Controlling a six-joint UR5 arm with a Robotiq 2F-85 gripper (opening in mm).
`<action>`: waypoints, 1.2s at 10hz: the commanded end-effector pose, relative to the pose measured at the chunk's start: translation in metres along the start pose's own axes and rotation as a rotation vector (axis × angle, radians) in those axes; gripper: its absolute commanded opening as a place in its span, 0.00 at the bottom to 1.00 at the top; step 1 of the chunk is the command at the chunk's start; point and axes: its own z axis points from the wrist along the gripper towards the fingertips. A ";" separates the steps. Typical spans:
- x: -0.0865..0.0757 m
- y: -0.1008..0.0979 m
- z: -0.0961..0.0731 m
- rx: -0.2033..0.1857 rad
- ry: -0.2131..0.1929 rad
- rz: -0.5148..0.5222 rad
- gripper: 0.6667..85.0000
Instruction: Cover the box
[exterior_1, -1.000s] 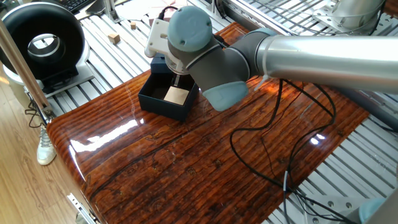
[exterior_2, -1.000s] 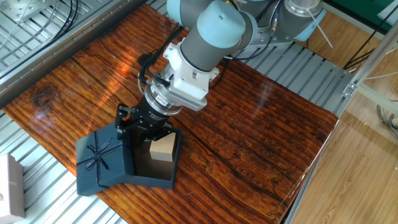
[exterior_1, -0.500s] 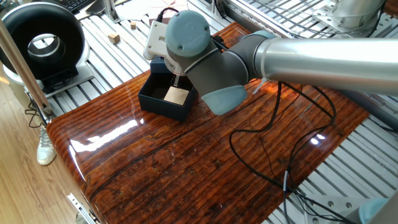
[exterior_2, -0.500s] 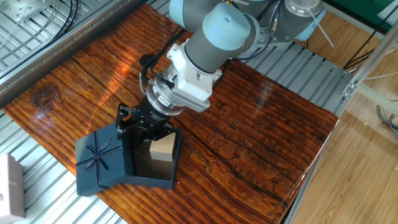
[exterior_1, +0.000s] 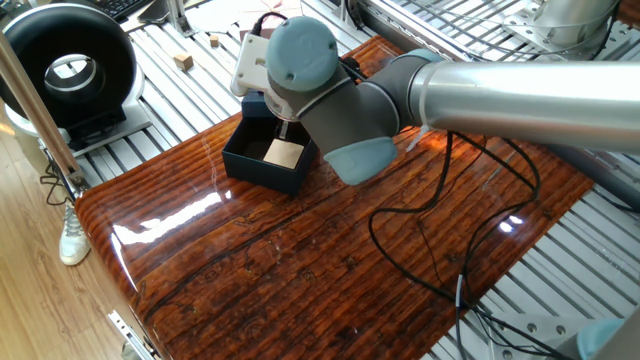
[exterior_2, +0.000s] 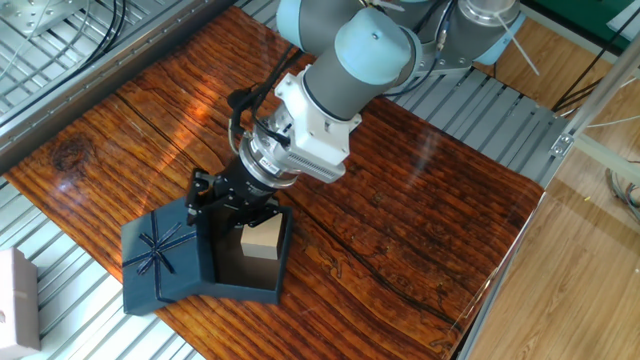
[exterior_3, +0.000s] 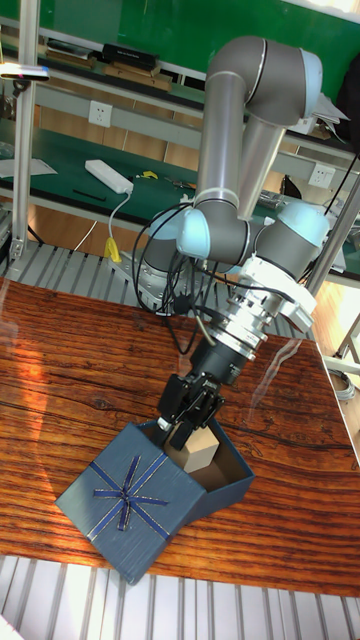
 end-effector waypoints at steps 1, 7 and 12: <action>-0.001 0.002 0.006 -0.007 -0.004 -0.017 0.60; -0.005 0.000 0.011 0.033 -0.024 -0.022 0.58; -0.006 -0.001 0.013 0.041 -0.037 -0.030 0.53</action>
